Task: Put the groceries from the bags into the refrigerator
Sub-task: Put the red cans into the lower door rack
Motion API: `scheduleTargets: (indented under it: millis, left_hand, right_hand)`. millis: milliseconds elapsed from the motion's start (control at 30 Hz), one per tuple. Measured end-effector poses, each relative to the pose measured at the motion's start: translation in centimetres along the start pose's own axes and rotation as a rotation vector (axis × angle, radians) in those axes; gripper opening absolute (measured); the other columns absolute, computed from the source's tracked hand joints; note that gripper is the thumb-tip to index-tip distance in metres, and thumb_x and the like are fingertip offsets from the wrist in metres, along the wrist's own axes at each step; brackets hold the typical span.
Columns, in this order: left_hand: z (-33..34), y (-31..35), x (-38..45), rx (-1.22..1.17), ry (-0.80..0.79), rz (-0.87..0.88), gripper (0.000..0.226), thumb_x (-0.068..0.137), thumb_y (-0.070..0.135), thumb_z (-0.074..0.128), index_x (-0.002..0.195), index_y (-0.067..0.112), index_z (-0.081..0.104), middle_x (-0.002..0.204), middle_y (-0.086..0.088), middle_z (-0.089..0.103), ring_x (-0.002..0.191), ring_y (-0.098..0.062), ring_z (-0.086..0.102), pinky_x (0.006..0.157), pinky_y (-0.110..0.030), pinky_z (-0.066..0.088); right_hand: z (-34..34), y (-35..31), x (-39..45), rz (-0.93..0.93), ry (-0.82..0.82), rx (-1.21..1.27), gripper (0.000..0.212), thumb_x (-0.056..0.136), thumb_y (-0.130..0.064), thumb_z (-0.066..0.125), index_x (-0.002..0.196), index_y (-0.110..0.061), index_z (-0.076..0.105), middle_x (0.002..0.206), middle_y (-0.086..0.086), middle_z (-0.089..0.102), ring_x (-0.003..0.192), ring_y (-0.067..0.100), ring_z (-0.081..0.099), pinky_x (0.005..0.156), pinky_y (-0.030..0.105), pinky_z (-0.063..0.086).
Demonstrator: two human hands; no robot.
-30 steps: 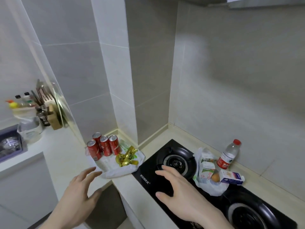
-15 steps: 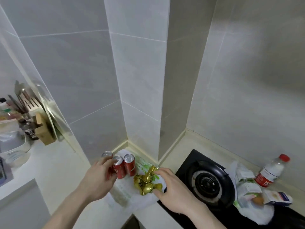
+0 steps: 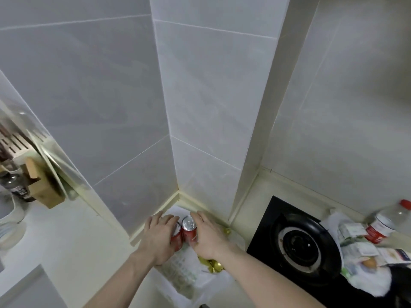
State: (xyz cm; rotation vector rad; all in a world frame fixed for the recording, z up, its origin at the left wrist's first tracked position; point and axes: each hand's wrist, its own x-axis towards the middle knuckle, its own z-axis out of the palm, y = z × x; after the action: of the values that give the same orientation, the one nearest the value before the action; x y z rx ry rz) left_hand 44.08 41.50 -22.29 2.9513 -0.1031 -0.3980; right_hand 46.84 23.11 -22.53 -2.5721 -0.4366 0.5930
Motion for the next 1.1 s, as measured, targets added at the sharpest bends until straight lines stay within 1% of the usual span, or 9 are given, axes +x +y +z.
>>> scheduleTargets:
  millis: [200, 367, 500, 667, 733, 800, 900, 1000, 1100]
  left_hand:
    - [0.4, -0.9, 1.6, 0.012, -0.027, -0.005, 0.063, 0.086, 0.041, 0.06, 0.146, 0.032, 0.042, 0.147, 0.011, 0.05, 0.15, -0.026, 0.021, 0.121, -0.044, 0.002]
    - [0.0, -1.2, 2.0, -0.03, -0.031, 0.018, 0.053, 0.083, 0.042, 0.061, 0.133, 0.034, 0.05, 0.137, 0.019, 0.056, 0.148, -0.019, 0.025, 0.116, -0.041, -0.011]
    - [-0.6, -1.1, 1.3, -0.111, -0.029, 0.047, 0.054, 0.076, 0.05, 0.052, 0.128, 0.037, 0.052, 0.13, 0.026, 0.056, 0.151, -0.012, 0.02, 0.117, -0.04, -0.014]
    - [-1.6, -0.3, -0.9, -0.283, 0.123, 0.068, 0.059, 0.078, 0.044, 0.075, 0.132, 0.038, 0.052, 0.127, 0.027, 0.054, 0.146, -0.009, 0.031, 0.123, -0.039, -0.003]
    - [-2.6, 1.0, -1.8, -0.333, 0.179, 0.097, 0.06, 0.076, 0.042, 0.08, 0.129, 0.04, 0.052, 0.122, 0.029, 0.055, 0.134, -0.009, 0.045, 0.123, -0.038, 0.01]
    - [-3.9, 3.1, -2.7, -0.41, 0.223, 0.131, 0.059, 0.074, 0.039, 0.082, 0.124, 0.046, 0.051, 0.117, 0.03, 0.057, 0.118, -0.008, 0.053, 0.107, -0.029, 0.032]
    - [-5.6, 7.3, -3.8, -0.508, 0.223, 0.248, 0.065, 0.076, 0.03, 0.084, 0.121, 0.054, 0.044, 0.114, 0.033, 0.058, 0.107, 0.002, 0.057, 0.084, -0.014, 0.039]
    - [-6.7, 12.0, -4.7, -0.567, 0.206, 0.397, 0.065, 0.075, 0.024, 0.086, 0.119, 0.053, 0.047, 0.116, 0.034, 0.056, 0.108, 0.01, 0.055, 0.084, -0.006, 0.04]
    - [-7.1, 17.2, -5.9, -0.588, 0.173, 0.495, 0.067, 0.073, 0.022, 0.088, 0.121, 0.052, 0.05, 0.115, 0.028, 0.06, 0.103, 0.006, 0.06, 0.083, -0.012, 0.046]
  right_hand:
    - [0.9, -1.1, 3.1, -0.001, -0.074, -0.076, 0.08, 0.094, -0.016, 0.064, 0.161, -0.021, 0.02, 0.163, -0.001, 0.024, 0.145, 0.032, 0.036, 0.119, 0.04, 0.034]
    - [1.9, -0.9, 4.3, 0.051, -0.01, -0.072, 0.06, 0.092, -0.015, 0.067, 0.145, -0.025, 0.041, 0.143, 0.002, 0.048, 0.127, 0.033, 0.053, 0.103, 0.04, 0.045]
    - [1.0, -0.8, 3.1, 0.076, 0.054, 0.005, 0.054, 0.09, -0.015, 0.07, 0.137, -0.028, 0.047, 0.136, -0.001, 0.055, 0.12, 0.029, 0.059, 0.099, 0.038, 0.048]
    - [-2.6, 0.4, -2.7, 0.102, 0.217, 0.193, 0.056, 0.088, -0.026, 0.075, 0.134, -0.04, 0.047, 0.131, -0.016, 0.056, 0.119, 0.015, 0.058, 0.094, 0.03, 0.047]
    - [-4.3, 1.2, -6.0, 0.114, 0.28, 0.266, 0.053, 0.087, -0.031, 0.075, 0.13, -0.043, 0.047, 0.128, -0.022, 0.055, 0.117, 0.007, 0.056, 0.096, 0.026, 0.047]
    - [-5.7, 2.1, -9.5, 0.126, 0.347, 0.327, 0.054, 0.085, -0.033, 0.077, 0.129, -0.045, 0.048, 0.126, -0.025, 0.056, 0.113, 0.001, 0.057, 0.096, 0.021, 0.048]
    - [-7.1, 4.0, -15.0, 0.18, 0.467, 0.399, 0.055, 0.081, -0.032, 0.079, 0.125, -0.049, 0.05, 0.121, -0.027, 0.058, 0.112, -0.004, 0.056, 0.096, 0.019, 0.05]
    - [-7.8, 6.2, -20.4, 0.254, 0.583, 0.467, 0.059, 0.078, -0.036, 0.08, 0.127, -0.053, 0.051, 0.121, -0.029, 0.059, 0.116, -0.002, 0.056, 0.099, 0.023, 0.051]
    - [-8.2, 8.4, -26.5, 0.332, 0.716, 0.507, 0.064, 0.076, -0.038, 0.081, 0.13, -0.053, 0.052, 0.123, -0.031, 0.06, 0.118, -0.003, 0.058, 0.101, 0.024, 0.052]
